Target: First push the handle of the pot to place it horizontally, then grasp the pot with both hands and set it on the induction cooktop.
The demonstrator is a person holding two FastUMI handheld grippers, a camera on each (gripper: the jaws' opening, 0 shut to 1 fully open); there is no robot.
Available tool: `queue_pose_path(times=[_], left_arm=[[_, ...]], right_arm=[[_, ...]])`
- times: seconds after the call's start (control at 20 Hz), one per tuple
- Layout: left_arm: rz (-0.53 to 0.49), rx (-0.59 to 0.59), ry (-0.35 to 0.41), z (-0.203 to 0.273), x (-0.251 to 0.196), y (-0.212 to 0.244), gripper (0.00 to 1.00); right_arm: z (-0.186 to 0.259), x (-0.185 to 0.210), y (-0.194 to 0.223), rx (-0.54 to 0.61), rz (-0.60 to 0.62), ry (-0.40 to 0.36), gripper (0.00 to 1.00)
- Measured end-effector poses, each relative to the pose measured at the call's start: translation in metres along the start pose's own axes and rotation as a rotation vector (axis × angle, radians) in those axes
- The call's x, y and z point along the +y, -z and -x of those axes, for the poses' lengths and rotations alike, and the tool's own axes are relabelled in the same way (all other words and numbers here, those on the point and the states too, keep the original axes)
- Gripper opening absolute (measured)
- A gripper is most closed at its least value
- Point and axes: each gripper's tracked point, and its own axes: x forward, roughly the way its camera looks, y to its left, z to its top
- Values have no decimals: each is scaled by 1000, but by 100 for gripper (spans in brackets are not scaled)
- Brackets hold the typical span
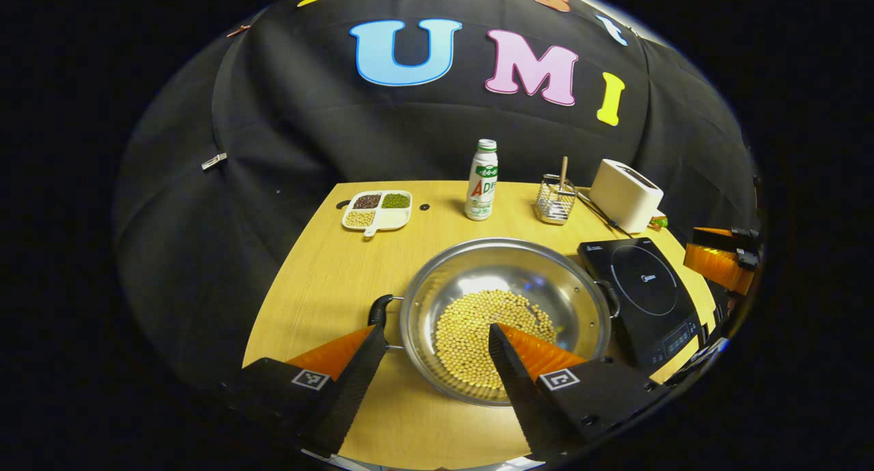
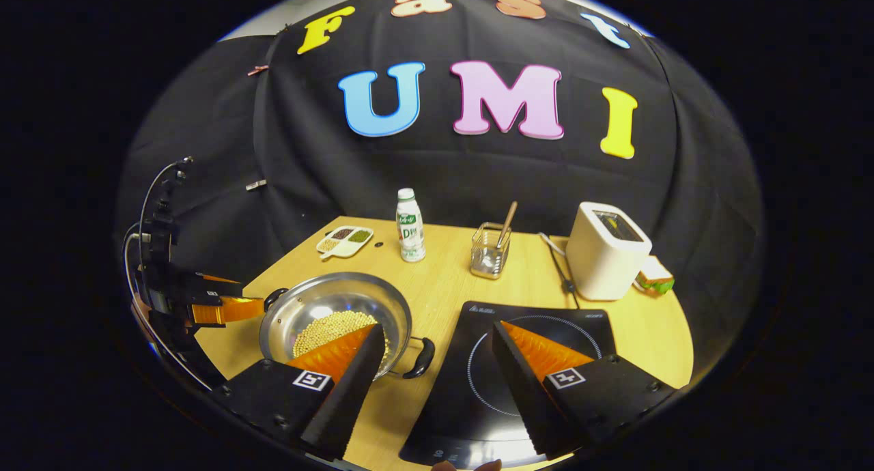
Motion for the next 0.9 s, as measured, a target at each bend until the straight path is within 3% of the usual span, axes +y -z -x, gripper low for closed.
queue_pose_path(times=[0.4,0.55,0.6,0.65,0.85,0.9], left_arm=[[23,87,19,-52,33,20,96],[24,103,27,-69,38,22,96],[22,111,28,-72,38,23,95],[18,119,33,-76,38,24,96],[14,143,23,-91,40,25,93],[16,143,17,-93,41,26,92]], right_arm=[[-67,18,73,280,-114,-4,100],[-81,17,87,327,-123,11,99],[-86,17,91,336,-123,16,89],[-90,19,94,345,-127,14,87],[-103,28,97,357,-138,14,87],[-102,29,100,373,-142,21,83]])
